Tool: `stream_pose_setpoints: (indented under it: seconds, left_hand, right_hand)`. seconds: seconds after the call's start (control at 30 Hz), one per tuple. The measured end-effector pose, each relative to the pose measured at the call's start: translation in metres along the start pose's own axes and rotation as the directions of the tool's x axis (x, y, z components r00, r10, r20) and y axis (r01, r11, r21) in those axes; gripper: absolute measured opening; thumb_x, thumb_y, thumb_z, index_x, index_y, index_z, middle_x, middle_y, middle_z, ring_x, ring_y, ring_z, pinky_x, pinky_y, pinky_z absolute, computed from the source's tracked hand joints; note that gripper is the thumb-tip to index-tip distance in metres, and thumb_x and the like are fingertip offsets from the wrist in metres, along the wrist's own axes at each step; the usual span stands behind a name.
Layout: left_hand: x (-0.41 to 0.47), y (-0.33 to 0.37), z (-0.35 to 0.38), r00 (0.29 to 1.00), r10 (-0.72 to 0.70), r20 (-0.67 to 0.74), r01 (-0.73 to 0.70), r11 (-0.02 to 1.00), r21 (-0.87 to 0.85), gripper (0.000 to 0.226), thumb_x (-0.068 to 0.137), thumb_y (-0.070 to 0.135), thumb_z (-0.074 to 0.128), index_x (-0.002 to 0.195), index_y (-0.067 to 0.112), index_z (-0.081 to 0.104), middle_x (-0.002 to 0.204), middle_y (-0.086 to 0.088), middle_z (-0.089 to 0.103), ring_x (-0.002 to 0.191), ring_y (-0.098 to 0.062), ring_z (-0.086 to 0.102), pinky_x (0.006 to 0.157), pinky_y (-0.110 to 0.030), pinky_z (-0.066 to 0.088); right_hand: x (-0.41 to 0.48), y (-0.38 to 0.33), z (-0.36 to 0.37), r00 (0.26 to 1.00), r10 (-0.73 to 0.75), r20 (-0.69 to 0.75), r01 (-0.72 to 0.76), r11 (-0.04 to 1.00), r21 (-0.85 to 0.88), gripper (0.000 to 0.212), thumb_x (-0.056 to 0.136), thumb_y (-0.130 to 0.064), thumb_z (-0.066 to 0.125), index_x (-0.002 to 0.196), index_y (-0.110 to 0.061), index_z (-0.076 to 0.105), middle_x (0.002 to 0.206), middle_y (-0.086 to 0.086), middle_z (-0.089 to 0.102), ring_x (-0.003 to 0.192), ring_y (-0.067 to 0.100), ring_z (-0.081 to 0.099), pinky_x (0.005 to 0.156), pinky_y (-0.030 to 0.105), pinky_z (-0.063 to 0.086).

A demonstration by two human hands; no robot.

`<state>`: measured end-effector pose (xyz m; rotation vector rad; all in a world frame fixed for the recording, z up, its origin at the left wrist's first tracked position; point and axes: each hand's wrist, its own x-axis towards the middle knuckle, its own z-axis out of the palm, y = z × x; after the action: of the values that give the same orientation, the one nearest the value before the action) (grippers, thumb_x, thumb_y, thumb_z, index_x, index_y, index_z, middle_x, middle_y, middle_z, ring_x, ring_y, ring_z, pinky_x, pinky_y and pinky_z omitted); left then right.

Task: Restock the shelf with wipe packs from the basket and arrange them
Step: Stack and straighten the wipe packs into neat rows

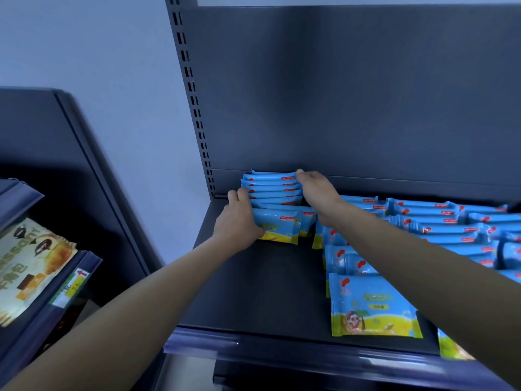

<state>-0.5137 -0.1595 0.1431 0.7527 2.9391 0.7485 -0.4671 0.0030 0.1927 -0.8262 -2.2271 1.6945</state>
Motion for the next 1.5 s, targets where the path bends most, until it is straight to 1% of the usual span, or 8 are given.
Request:
stream_pose_setpoints:
  seconds: [0.17,0.33,0.5,0.7,0.9,1.1,1.4,1.5]
  left_hand:
    - [0.002,0.002,-0.003,0.995,0.015,0.098,-0.001,0.990,-0.141,0.113,0.058,0.030,0.085,0.141,0.020,0.010,0.120,-0.004,0.026,0.109,-0.027,0.045,0.092,-0.046,0.047]
    - [0.003,0.004,-0.004,0.998,-0.003,0.070,0.012,0.991,-0.133,0.109,0.058,0.043,0.082,0.140,0.017,0.015,0.120,-0.003,0.030,0.111,-0.026,0.046,0.090,-0.043,0.047]
    - [0.004,0.010,-0.002,1.000,-0.026,0.014,0.027,0.998,-0.062,0.103,0.058,0.049,0.080,0.134,0.010,0.023,0.125,-0.004,0.031,0.115,-0.025,0.039,0.088,-0.038,0.043]
    - [0.009,0.006,-0.005,0.997,-0.024,0.067,0.033,0.991,-0.129,0.115,0.055,0.044,0.082,0.141,0.018,0.010,0.129,-0.003,0.028,0.114,-0.026,0.045,0.091,-0.041,0.046]
    - [0.018,0.005,-0.011,0.982,0.010,0.187,0.011,0.994,-0.109,0.131,0.055,0.046,0.083,0.147,0.020,-0.008,0.143,-0.004,0.017,0.117,-0.025,0.048,0.091,-0.033,0.044]
    - [0.015,0.006,-0.007,0.991,-0.003,0.136,0.002,1.000,0.012,0.124,0.060,0.051,0.076,0.147,0.016,-0.004,0.134,-0.007,0.024,0.106,-0.029,0.052,0.082,-0.035,0.048]
    - [0.012,0.008,-0.006,0.996,-0.023,0.087,0.018,0.998,0.055,0.117,0.063,0.050,0.074,0.145,0.011,-0.001,0.128,-0.007,0.026,0.102,-0.027,0.052,0.073,-0.033,0.045]
    - [0.011,0.007,-0.008,0.998,-0.023,0.062,0.019,0.998,0.068,0.115,0.064,0.049,0.075,0.144,0.008,0.003,0.126,-0.008,0.028,0.104,-0.028,0.051,0.073,-0.031,0.043]
  right_hand:
    - [0.000,-0.006,0.015,0.989,0.145,0.035,-0.146,0.896,0.420,0.024,0.097,-0.032,0.043,0.085,-0.014,0.054,0.080,0.005,0.064,0.073,0.020,0.064,0.078,0.042,0.056]
    - [0.019,-0.003,0.005,0.984,0.176,0.000,-0.159,0.886,0.435,0.031,0.097,-0.032,0.042,0.110,-0.008,0.057,0.117,0.013,0.063,0.099,0.026,0.064,0.083,0.042,0.054]
    - [0.037,0.000,0.004,0.979,0.183,0.093,-0.204,0.922,0.330,0.044,0.094,-0.038,0.051,0.128,-0.010,0.051,0.129,0.009,0.056,0.120,0.024,0.052,0.105,0.043,0.041]
    - [0.046,0.005,0.012,0.999,0.038,0.020,-0.036,0.995,-0.089,0.035,0.092,-0.031,0.053,0.123,-0.016,0.052,0.121,0.003,0.054,0.100,0.013,0.057,0.088,0.028,0.047]
    - [0.054,0.004,0.017,0.999,0.008,-0.047,-0.013,0.995,-0.101,0.010,0.089,-0.018,0.060,0.088,-0.012,0.053,0.097,0.009,0.062,0.083,0.019,0.063,0.079,0.038,0.057]
    - [0.062,0.001,0.016,0.997,0.027,-0.072,-0.044,0.971,-0.237,0.028,0.090,-0.014,0.055,0.065,-0.015,0.043,0.067,0.000,0.047,0.074,0.017,0.050,0.068,0.030,0.044]
    - [0.055,-0.004,0.012,0.970,0.239,0.044,-0.243,0.954,0.174,0.019,0.093,-0.010,0.039,0.078,-0.010,0.051,0.093,0.011,0.053,0.089,0.024,0.054,0.085,0.039,0.048]
    - [0.050,-0.007,0.006,0.952,0.272,0.139,-0.301,0.914,0.274,0.021,0.093,-0.006,0.037,0.080,-0.007,0.054,0.082,0.012,0.059,0.070,0.026,0.060,0.069,0.040,0.054]
